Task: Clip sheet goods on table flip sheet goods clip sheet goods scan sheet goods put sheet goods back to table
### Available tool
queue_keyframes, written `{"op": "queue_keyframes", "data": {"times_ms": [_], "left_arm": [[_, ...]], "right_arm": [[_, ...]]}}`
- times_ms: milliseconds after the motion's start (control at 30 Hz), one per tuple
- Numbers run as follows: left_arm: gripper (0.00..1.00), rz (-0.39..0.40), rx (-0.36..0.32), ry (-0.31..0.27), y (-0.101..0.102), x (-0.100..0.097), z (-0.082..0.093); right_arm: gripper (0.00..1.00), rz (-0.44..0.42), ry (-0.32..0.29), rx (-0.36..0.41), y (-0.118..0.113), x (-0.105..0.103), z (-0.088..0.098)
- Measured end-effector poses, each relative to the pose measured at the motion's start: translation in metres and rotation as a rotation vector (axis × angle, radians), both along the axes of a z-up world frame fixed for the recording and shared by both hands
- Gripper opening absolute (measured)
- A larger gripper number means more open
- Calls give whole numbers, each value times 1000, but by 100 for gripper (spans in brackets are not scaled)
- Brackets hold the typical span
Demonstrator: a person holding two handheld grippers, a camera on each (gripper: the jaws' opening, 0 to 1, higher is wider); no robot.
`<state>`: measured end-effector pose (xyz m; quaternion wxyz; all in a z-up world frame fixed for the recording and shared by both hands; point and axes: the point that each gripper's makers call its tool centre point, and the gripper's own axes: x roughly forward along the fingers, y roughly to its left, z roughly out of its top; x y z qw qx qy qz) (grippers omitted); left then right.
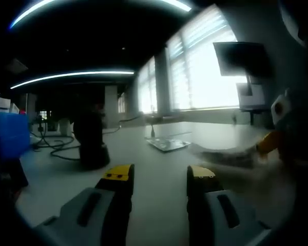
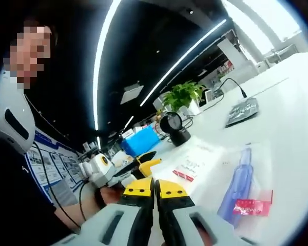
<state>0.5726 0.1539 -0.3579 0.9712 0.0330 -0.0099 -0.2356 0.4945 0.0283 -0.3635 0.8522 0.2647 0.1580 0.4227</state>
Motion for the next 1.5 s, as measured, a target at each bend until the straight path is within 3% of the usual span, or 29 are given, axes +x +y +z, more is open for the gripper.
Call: {"op": "queue_keyframes", "data": {"times_ms": [233,333,533,633,1133,1500], "left_arm": [[33,-1,1,1,0,0,0],[33,0,2,1,0,0,-1],[33,-1,3,2,0,0,-1],[33,-1,4,3,0,0,-1],[33,1,5,2,1,1,-3],[33,2,3,1,2,2,-3]], "right_arm": [[0,2,34,29,3,3,-1],[0,-19,-12,21,0,6,4],[0,-11,-16,40,-2,6,10],[0,10,-51,-21,0,3,5],[0,11,-42,-41,5,3,-1],[0,-32,-71,-24,-4,8,16]]}}
